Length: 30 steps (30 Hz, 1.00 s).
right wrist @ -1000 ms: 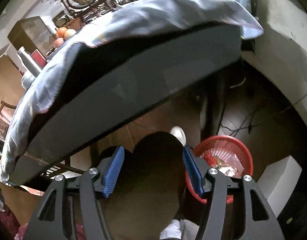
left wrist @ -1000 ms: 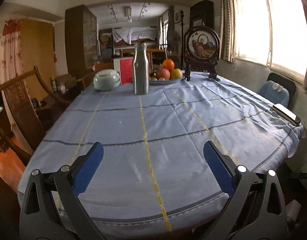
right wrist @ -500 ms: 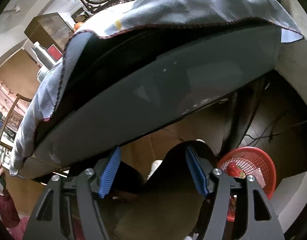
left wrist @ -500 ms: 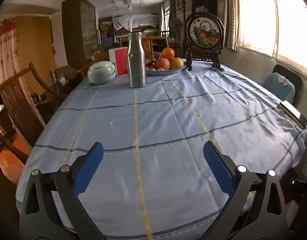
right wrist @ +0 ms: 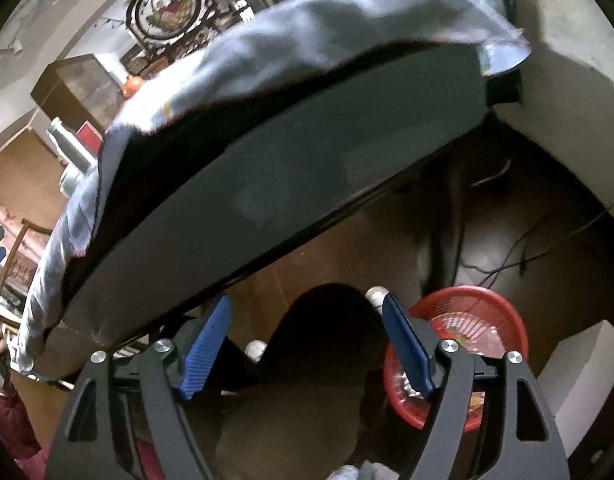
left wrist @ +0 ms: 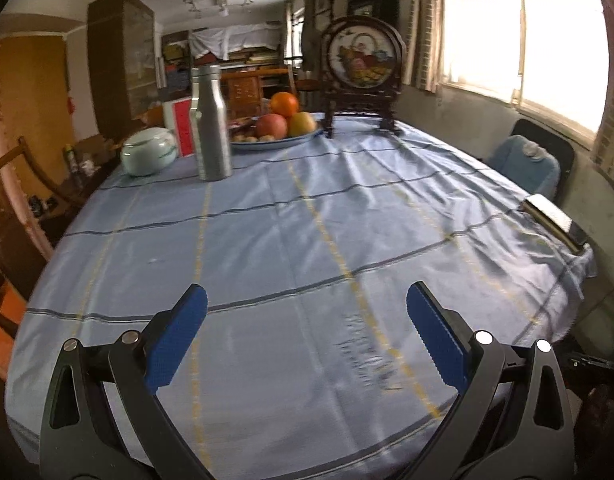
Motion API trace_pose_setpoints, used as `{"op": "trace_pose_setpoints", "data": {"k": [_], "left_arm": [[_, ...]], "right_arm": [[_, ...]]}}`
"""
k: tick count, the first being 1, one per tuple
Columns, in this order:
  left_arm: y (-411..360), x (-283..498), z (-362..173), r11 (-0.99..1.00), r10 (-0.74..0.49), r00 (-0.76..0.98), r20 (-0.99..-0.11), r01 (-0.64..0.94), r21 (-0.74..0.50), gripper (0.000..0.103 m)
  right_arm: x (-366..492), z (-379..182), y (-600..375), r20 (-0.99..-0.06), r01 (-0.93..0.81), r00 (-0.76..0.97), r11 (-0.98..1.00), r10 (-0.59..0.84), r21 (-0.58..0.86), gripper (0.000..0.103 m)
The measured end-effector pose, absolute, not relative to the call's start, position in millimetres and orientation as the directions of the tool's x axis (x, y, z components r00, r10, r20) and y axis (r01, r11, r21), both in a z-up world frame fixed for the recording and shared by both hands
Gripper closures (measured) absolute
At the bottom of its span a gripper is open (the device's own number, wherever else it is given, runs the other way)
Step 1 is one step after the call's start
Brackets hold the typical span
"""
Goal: Collect trash
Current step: 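Move both empty tools back over the cleared table, then lower both open tools toward the red basket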
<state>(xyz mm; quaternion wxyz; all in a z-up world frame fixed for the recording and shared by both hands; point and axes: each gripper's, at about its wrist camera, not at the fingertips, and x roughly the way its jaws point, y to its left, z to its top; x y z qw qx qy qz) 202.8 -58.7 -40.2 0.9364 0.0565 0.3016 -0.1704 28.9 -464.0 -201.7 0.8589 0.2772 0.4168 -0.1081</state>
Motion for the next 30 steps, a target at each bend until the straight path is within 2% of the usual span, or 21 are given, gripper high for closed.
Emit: {"op": "trace_pose_setpoints", "data": {"k": [5,8,15,17,23,30], "left_arm": [[-88,191,-38,0.905,-0.344,0.746,-0.57,0.426,0.011,0.007],[-99,183,-33,0.886,-0.379,0.741,-0.554,0.463,0.014,0.007],[-89,189,-25,0.896,-0.357,0.759,-0.545,0.443,0.031,0.007],[-78,203,-26,0.911,-0.336,0.756,-0.562,0.413,0.012,0.007],[-54,238,-32,0.949,-0.256,0.762,-0.595,0.316,-0.003,0.007],[-51,262,-34,0.968,-0.153,0.806,-0.572,0.239,0.079,0.007]], "right_arm": [[5,-173,-469,-0.736,0.434,0.677,0.818,-0.02,0.377,0.025],[-4,-147,-469,-0.701,0.434,0.709,0.829,-0.074,0.351,0.02],[23,-87,-458,-0.618,0.358,0.78,0.883,-0.104,0.304,0.015],[48,-71,-445,-0.613,0.318,0.785,0.91,-0.095,0.266,0.012],[124,-47,-400,-0.611,0.148,0.792,0.967,0.01,0.208,0.011],[195,-29,-360,-0.599,0.038,0.795,0.978,0.096,0.207,0.011]]}}
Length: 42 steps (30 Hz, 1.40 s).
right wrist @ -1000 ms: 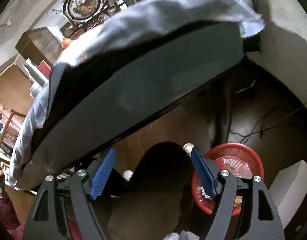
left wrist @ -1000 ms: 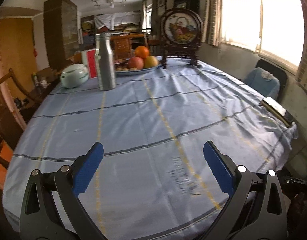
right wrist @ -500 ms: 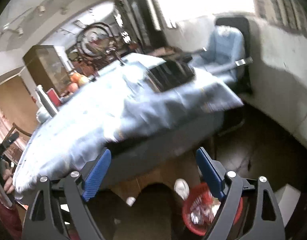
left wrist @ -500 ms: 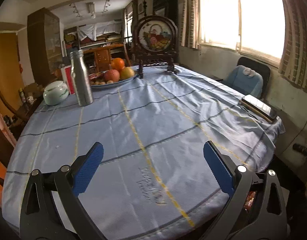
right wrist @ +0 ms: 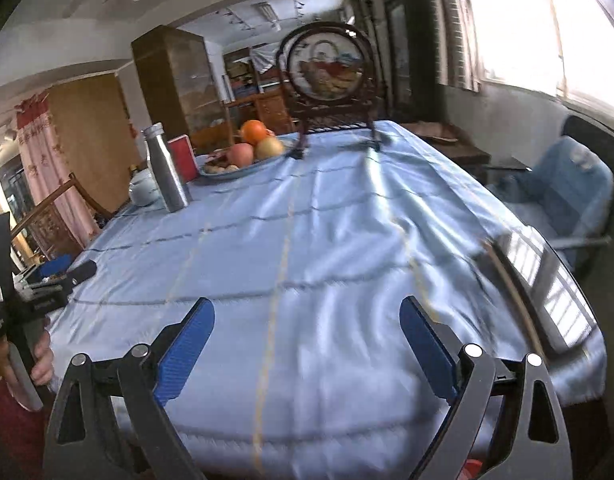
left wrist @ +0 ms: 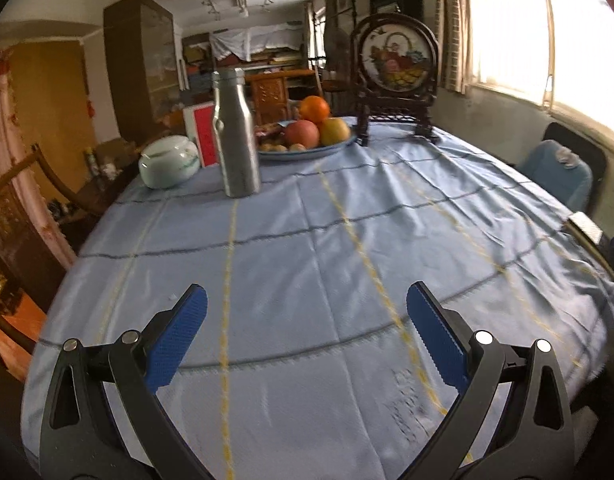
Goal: Collect trash
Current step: 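Lower both open tools toward the red basket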
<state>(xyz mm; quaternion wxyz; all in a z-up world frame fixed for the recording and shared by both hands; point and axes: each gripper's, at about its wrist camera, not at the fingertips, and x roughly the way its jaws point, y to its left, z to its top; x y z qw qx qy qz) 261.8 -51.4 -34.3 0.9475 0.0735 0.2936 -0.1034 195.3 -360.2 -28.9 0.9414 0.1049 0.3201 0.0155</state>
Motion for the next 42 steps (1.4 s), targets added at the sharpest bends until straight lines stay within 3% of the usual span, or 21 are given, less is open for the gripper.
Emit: {"op": "trace_pose_setpoints", "data": {"k": [7,17,20,24,31,42], "left_arm": [[-87,248,-24,0.937,-0.24,0.809,-0.536,0.337,0.089,0.007],[-208,149,-34,0.752,-0.497,0.687,-0.53,0.645,0.132,0.007],[-252,107,-50,0.657,-0.574,0.604,-0.553,0.743,0.13,0.007],[-317,61,-89,0.496,-0.629,0.42,-0.654,0.865,0.079,0.007],[-400,12,-166,0.307,-0.539,0.15,-0.829,0.951,-0.028,0.007],[-436,18,-224,0.343,-0.389,0.106,-0.915,0.939,-0.036,0.007]], "right_arm": [[178,-38,-358,-0.605,0.096,0.794,0.969,0.064,0.228,0.011],[20,-64,-433,-0.677,0.365,0.721,0.912,-0.149,0.189,0.011],[-28,-80,-452,-0.711,0.435,0.672,0.888,-0.207,0.152,0.011],[-84,-118,-480,-0.784,0.523,0.57,0.845,-0.245,0.116,0.01],[-148,-189,-516,-0.868,0.641,0.424,0.763,-0.258,0.086,0.01],[-156,-238,-531,-0.905,0.679,0.397,0.712,-0.154,0.177,0.01]]}}
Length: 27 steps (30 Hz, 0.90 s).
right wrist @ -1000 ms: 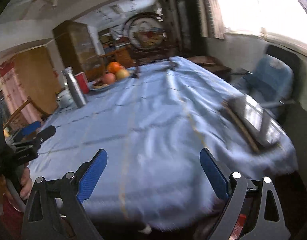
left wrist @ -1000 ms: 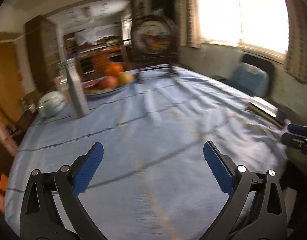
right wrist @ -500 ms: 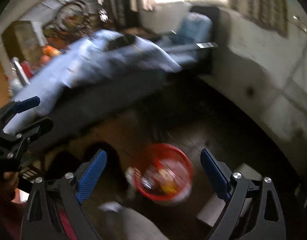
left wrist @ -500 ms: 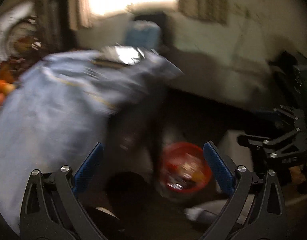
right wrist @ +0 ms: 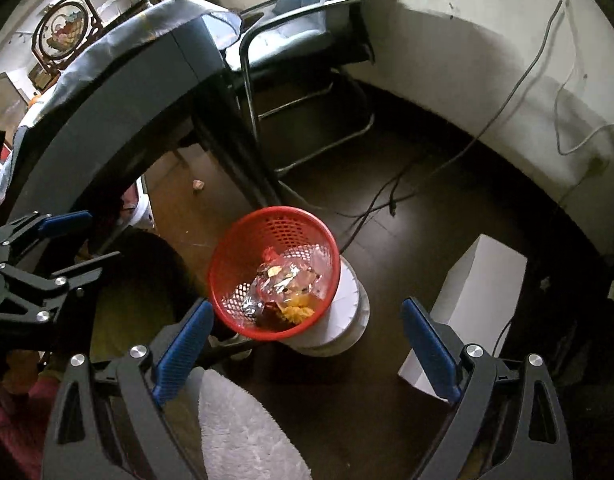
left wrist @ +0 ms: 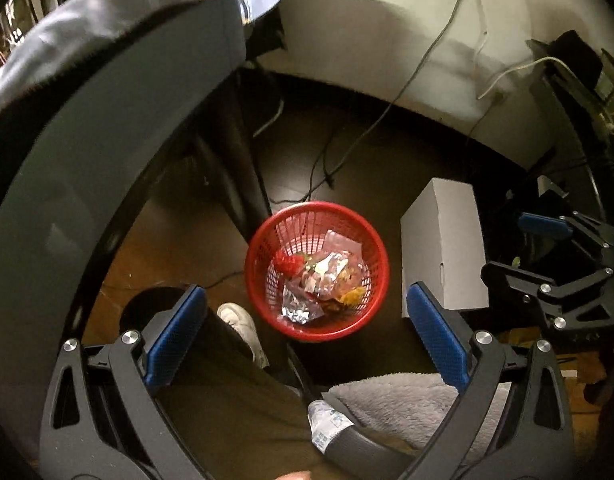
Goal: Collect trash
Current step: 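Lower both open tools toward the red basket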
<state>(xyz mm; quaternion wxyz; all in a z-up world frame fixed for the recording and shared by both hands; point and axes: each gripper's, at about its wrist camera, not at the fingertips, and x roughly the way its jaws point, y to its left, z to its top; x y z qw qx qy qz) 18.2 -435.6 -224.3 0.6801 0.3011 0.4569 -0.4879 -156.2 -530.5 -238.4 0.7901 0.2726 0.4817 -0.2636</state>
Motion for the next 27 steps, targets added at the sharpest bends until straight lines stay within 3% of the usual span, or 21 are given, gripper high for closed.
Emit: {"op": "trace_pose_setpoints", "data": {"k": [27], "left_arm": [[-437,10,-242,0.32,-0.335,0.128,-0.933,0.947,0.016,0.007]], "right_arm": [[-146,-248,-530,-0.922,0.682,0.363,0.713,-0.135,0.164,0.01]]}}
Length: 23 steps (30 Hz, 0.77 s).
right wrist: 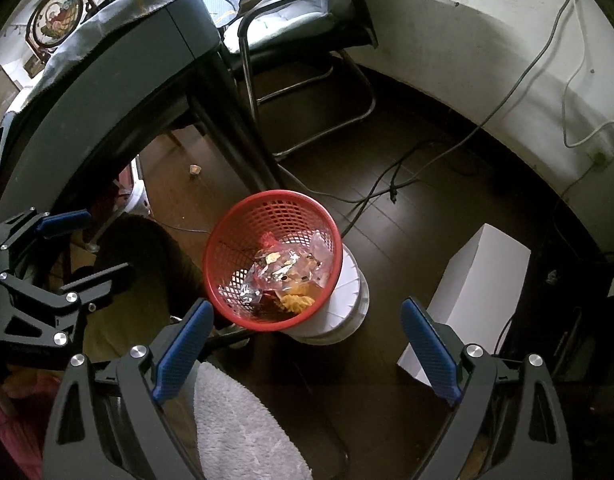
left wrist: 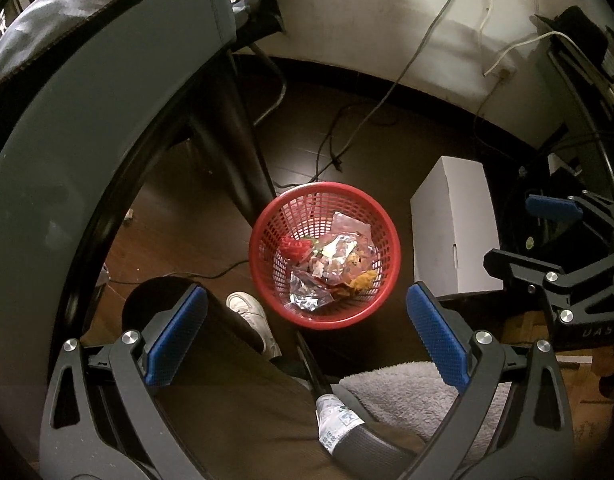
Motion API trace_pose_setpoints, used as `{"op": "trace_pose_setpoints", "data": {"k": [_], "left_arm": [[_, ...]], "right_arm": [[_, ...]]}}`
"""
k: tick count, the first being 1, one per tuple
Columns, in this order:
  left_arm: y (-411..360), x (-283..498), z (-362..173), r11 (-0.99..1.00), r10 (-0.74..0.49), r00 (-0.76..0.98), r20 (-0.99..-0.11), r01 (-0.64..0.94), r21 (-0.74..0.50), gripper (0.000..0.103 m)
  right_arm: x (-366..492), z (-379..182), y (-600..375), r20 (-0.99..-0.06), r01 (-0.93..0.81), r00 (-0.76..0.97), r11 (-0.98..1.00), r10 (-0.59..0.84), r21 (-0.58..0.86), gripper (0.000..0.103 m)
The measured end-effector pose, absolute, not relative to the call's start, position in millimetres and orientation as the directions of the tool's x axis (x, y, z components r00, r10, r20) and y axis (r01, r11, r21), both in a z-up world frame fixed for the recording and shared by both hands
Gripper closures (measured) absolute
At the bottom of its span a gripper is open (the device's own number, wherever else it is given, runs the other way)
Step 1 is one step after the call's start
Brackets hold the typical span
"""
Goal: Collect trash
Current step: 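Lower both open tools toward the red basket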
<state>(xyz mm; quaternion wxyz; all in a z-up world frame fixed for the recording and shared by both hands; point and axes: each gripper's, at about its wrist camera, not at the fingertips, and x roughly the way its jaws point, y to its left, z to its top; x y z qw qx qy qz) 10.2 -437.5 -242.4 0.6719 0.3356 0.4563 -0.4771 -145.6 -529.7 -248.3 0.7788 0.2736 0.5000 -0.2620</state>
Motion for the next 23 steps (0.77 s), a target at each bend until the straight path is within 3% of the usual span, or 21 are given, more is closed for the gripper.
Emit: {"op": "trace_pose_setpoints", "data": {"k": [23], "left_arm": [[-437.3,1.2,-237.7,0.288,-0.353,0.177,-0.919,0.955,0.073,0.007]], "right_arm": [[-142.0,-245.0,-531.1,-0.919,0.683,0.374,0.708,-0.128,0.179,0.01]]}}
